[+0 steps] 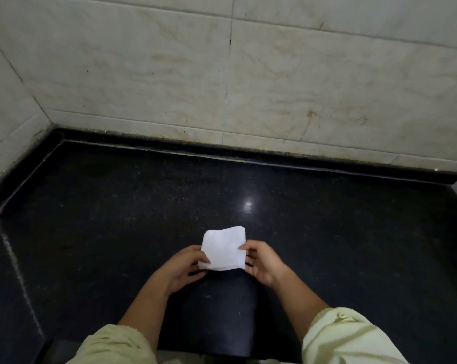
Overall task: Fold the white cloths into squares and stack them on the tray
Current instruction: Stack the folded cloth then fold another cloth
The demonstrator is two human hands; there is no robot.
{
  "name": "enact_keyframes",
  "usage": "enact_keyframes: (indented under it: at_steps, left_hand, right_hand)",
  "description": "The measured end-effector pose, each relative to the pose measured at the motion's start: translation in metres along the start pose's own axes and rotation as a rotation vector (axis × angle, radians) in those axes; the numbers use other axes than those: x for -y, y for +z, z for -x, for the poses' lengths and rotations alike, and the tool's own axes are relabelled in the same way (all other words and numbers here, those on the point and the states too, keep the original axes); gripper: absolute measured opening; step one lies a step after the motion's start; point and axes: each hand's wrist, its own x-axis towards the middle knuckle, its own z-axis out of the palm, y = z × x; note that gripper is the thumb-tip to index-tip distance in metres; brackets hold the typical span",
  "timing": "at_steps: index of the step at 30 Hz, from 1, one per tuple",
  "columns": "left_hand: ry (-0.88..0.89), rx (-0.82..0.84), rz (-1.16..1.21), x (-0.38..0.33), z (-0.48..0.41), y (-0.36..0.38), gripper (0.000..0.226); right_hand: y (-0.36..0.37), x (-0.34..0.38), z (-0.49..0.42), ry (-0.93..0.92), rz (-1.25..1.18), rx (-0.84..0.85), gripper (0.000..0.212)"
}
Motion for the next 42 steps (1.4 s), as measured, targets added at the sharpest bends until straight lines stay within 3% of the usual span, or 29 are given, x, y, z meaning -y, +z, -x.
enact_keyframes:
  at_steps: [11,15,21,29,42]
  left_hand:
    - [0.086,0.218,-0.109,-0.006,-0.001,0.088,0.026]
    - [0.149,0.323,-0.223,-0.011,0.009,0.153,0.049]
    - [0.259,0.470,-0.330,-0.011,0.032,0.273,0.064]
    - [0.415,0.569,-0.396,0.016,0.071,0.472,0.043]
    - [0.595,0.755,-0.554,-0.011,0.121,0.733,0.028]
  right_hand:
    - [-0.086,0.015,0.050,-0.124,-0.155,0.082,0.039]
    - [-0.143,0.034,0.082,-0.224,-0.182,0.060,0.043]
    - [-0.252,0.063,0.142,-0.361,-0.208,-0.037,0.046]
    - [-0.418,0.108,0.241,-0.497,-0.186,-0.155,0.039]
    - [-0.615,0.200,0.368,-0.774,-0.245,-0.329,0.023]
